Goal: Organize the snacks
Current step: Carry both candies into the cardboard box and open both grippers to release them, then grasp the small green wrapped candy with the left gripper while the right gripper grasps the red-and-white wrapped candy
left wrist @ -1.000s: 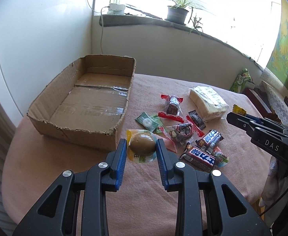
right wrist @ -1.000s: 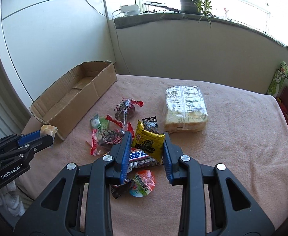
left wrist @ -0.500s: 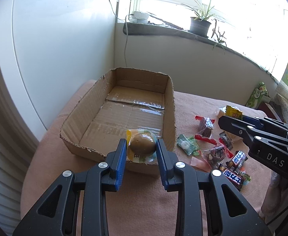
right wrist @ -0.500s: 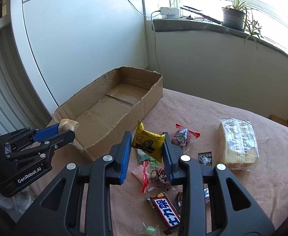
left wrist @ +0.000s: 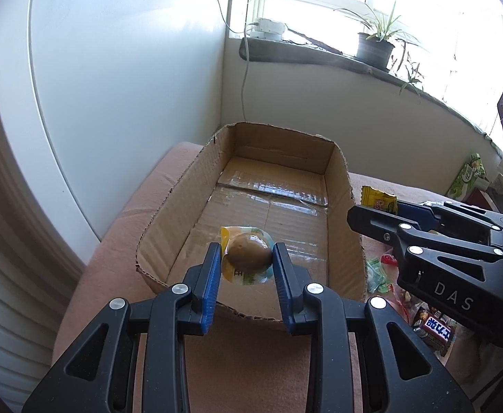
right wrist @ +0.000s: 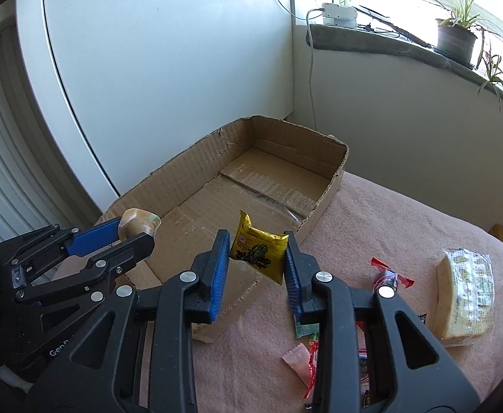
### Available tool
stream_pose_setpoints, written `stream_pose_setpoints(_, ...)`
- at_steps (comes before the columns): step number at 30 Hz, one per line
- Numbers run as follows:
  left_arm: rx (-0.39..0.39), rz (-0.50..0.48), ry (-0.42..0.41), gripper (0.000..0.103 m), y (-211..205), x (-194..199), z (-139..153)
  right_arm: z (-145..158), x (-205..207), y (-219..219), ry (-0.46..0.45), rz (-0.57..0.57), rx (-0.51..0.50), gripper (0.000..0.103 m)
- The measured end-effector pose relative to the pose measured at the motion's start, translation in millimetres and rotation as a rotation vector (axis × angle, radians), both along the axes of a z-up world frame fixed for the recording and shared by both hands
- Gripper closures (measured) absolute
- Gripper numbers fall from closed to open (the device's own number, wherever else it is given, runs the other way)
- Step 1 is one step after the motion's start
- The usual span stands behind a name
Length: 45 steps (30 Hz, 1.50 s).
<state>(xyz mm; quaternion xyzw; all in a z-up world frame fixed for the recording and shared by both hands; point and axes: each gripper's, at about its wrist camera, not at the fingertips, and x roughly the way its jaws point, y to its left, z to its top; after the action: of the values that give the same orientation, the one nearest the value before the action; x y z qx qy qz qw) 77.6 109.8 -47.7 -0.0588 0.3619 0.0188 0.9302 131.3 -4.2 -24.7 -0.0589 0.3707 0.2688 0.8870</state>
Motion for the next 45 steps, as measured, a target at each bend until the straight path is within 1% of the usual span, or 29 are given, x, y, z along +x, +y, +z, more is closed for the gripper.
stream_pose_setpoints(10, -0.005, 0.009, 0.010, 0.075, 8, 5, -4, -12, 17, 12, 0.036, 0.013, -0.009, 0.072)
stream_pose_setpoints(13, -0.004, 0.011, 0.014, 0.073, 8, 7, -4, -12, 18, 14, 0.038, 0.018, -0.007, 0.070)
stream_pose_setpoints(14, -0.003, 0.014, 0.015, 0.072, 8, 7, -4, -12, 18, 14, 0.036, 0.017, -0.009, 0.066)
stream_pose_setpoints(18, -0.004, 0.023, 0.010, 0.071, 11, 6, -3, -11, 18, 13, 0.033, 0.010, -0.008, 0.065)
stream_pose_setpoints(19, -0.003, 0.022, 0.010, 0.070, 11, 5, -3, -11, 18, 13, 0.032, 0.009, -0.009, 0.060)
stream_pose_setpoints(20, -0.001, 0.022, 0.010, 0.070, 11, 5, -3, -10, 18, 12, 0.030, 0.008, -0.008, 0.052)
stream_pose_setpoints(21, 0.001, 0.024, 0.009, 0.070, 11, 5, -2, -10, 18, 13, 0.026, 0.008, -0.007, 0.049)
stream_pose_setpoints(23, 0.003, 0.026, 0.007, 0.067, 11, 5, -2, -8, 17, 13, 0.021, 0.015, -0.004, 0.048)
stream_pose_setpoints(27, 0.012, 0.033, 0.001, 0.066, 11, 3, 0, -4, 16, 12, 0.011, 0.003, -0.008, 0.047)
stream_pose_setpoints(28, 0.012, 0.036, 0.000, 0.063, 11, 3, 1, -4, 16, 11, 0.012, 0.001, -0.005, 0.045)
stream_pose_setpoints(29, 0.011, 0.037, -0.002, 0.062, 11, 3, 2, -3, 15, 9, 0.010, -0.002, -0.002, 0.042)
stream_pose_setpoints(30, 0.011, 0.038, -0.003, 0.062, 11, 3, 3, -1, 14, 8, 0.005, -0.007, 0.000, 0.040)
stream_pose_setpoints(45, 0.019, 0.015, -0.048, 0.062, -10, -21, 22, 18, -11, -26, -0.027, -0.047, 0.023, 0.040)
